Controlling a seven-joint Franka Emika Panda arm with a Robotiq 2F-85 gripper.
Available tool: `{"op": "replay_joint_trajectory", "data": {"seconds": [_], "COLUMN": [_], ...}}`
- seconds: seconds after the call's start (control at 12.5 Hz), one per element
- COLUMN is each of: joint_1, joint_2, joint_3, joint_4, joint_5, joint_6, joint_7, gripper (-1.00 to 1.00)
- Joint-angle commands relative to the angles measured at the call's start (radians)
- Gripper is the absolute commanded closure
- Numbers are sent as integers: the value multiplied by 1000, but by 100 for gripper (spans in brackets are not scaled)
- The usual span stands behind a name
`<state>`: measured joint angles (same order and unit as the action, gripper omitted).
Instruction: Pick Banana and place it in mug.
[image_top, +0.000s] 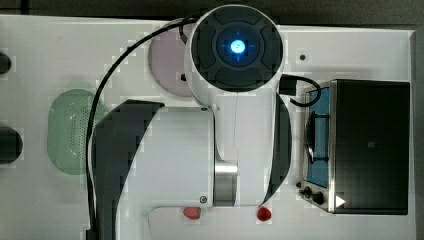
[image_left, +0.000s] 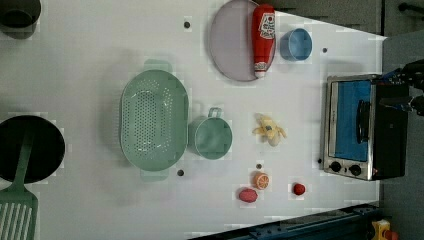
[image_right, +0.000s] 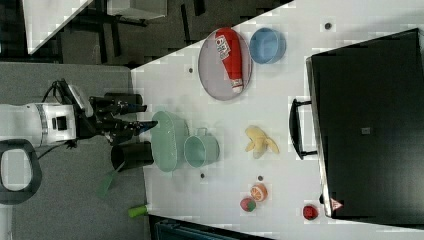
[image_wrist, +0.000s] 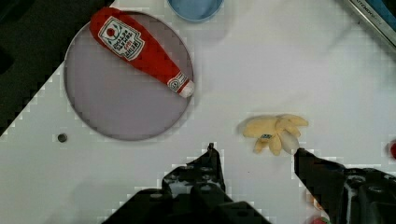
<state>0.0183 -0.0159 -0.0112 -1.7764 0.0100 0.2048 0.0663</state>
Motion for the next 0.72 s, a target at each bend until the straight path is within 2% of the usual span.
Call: {"op": "replay_joint_trajectory", "data": {"seconds": [0.08,0.24,0.48,0.72], "joint_1": [9,9,9,9], "joint_2": [-458,-457,-435,-382], "joint_3": [-63,-62,-62,-65], "joint_4": [-237,-243,-297,-416], "joint_5": [-17,-17,-17,-17], "joint_6": [-262,-261,-203,-32], "joint_7": [22,21,-15,-169], "gripper": [-57,-99,-100,-100]}}
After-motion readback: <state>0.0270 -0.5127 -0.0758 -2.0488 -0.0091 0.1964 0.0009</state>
